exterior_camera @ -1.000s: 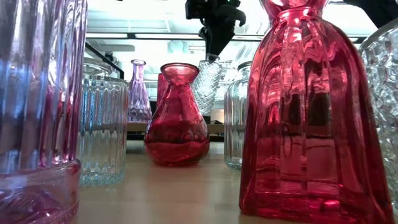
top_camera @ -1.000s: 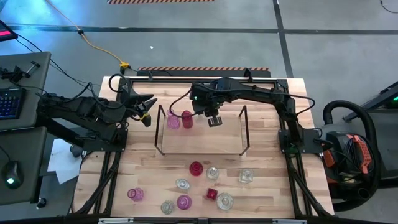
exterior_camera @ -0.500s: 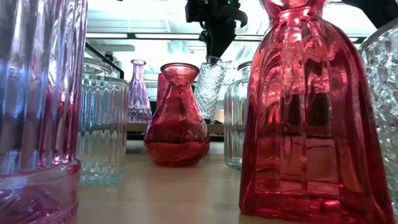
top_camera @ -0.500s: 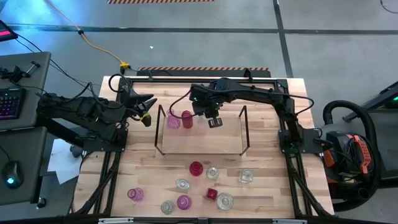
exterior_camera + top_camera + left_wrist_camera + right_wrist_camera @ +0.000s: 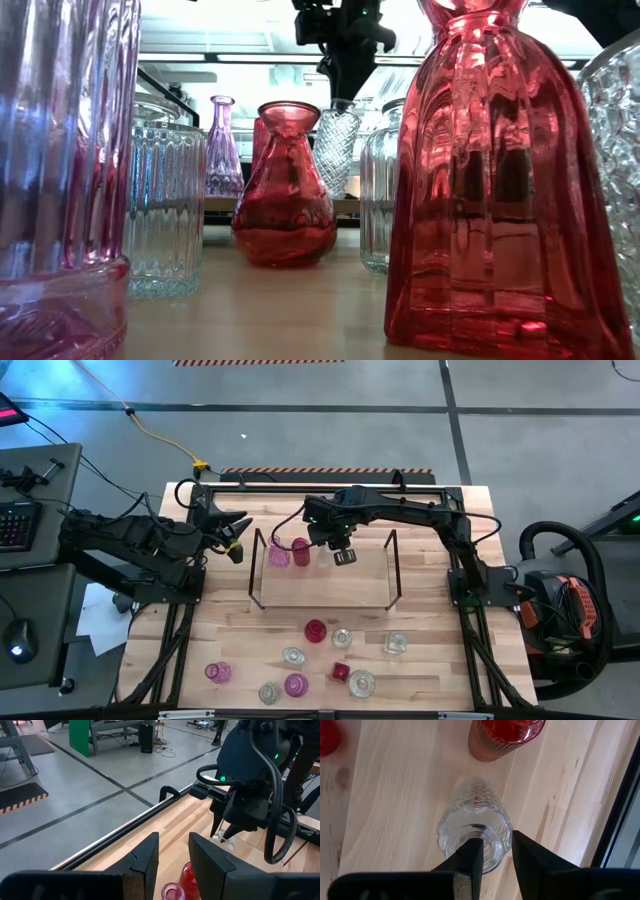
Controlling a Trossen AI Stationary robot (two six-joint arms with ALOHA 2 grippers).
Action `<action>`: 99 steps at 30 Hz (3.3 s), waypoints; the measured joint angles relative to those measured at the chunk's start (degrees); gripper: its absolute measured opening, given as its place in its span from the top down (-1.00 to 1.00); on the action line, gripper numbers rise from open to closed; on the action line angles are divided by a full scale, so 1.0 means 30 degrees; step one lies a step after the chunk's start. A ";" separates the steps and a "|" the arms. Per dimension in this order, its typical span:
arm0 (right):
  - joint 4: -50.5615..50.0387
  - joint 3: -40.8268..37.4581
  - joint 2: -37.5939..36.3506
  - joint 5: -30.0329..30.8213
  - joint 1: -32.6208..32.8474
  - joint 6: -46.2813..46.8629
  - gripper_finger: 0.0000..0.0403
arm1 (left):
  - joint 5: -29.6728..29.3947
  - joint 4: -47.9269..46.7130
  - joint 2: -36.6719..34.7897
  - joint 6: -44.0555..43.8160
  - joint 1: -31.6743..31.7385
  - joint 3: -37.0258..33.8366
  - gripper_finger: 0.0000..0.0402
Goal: Sort vases onto shelf
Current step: Put the transparent vase on the shelf
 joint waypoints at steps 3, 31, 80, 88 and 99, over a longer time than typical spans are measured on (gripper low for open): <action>-0.0099 0.0000 0.0090 0.0007 -0.0001 -0.0004 0.61 | 0.0004 -0.0002 0.0000 0.0000 -0.0004 -0.0006 0.52; -0.0031 0.0000 0.0089 0.0005 -0.0091 -0.0412 0.38 | 0.0004 0.0003 0.0000 -0.0044 -0.0004 -0.0007 0.52; -0.0076 0.0423 0.0290 0.1364 0.0288 0.0067 0.38 | 0.3068 0.1052 0.0792 -0.0006 0.0003 -0.0015 0.52; 0.0484 0.0430 0.0284 0.1243 0.0486 0.0149 0.38 | 0.3092 0.1028 0.0918 0.0036 0.0003 -0.0015 0.52; 0.1436 0.0430 0.0283 0.1599 0.0706 0.0174 0.38 | 0.3094 0.1027 0.0903 0.0033 0.0003 -0.0015 0.52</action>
